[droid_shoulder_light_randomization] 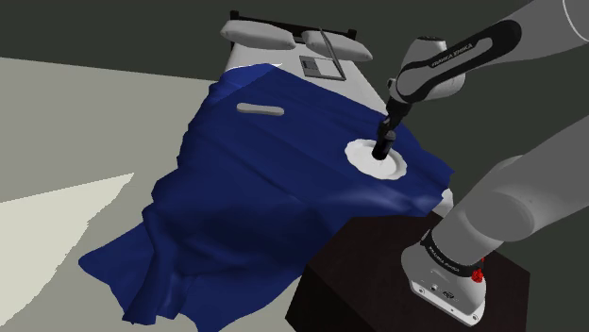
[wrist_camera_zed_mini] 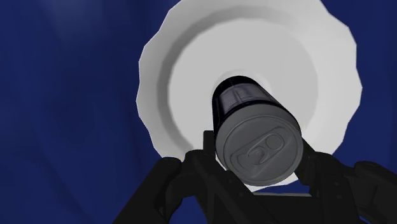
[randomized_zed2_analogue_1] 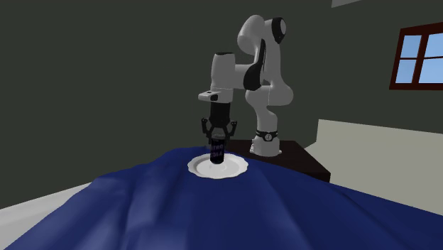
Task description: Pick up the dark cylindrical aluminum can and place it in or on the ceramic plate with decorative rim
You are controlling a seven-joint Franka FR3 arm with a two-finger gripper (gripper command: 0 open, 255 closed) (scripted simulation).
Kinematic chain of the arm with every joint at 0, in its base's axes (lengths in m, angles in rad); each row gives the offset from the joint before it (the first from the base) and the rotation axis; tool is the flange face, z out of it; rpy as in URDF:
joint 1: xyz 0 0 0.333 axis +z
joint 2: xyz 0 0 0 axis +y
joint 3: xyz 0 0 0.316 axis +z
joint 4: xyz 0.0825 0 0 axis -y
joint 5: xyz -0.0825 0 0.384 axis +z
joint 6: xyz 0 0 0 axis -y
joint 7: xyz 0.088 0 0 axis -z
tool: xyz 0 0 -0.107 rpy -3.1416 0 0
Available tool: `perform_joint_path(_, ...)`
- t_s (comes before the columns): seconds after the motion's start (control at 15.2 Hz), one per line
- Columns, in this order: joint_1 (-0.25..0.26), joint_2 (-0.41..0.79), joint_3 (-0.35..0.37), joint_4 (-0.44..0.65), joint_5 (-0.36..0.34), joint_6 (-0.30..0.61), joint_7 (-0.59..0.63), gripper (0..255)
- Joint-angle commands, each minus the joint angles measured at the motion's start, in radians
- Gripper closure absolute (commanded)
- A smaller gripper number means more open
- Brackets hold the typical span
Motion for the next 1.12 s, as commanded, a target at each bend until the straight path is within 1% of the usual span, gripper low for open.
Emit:
perform_joint_path(0.0,0.002,0.015,-0.004,-0.004,0.004,0.02,-0.003,255)
perform_joint_path(0.46,0.002,0.015,-0.004,-0.004,0.004,0.02,-0.003,255)
perform_joint_path(0.53,0.002,0.015,-0.004,-0.004,0.004,0.02,-0.003,0)
perform_joint_path(0.86,0.002,0.015,-0.004,-0.004,0.004,0.02,-0.003,0)
perform_joint_path(1.06,-0.005,-0.08,0.024,0.031,-0.011,-0.108,0.013,0)
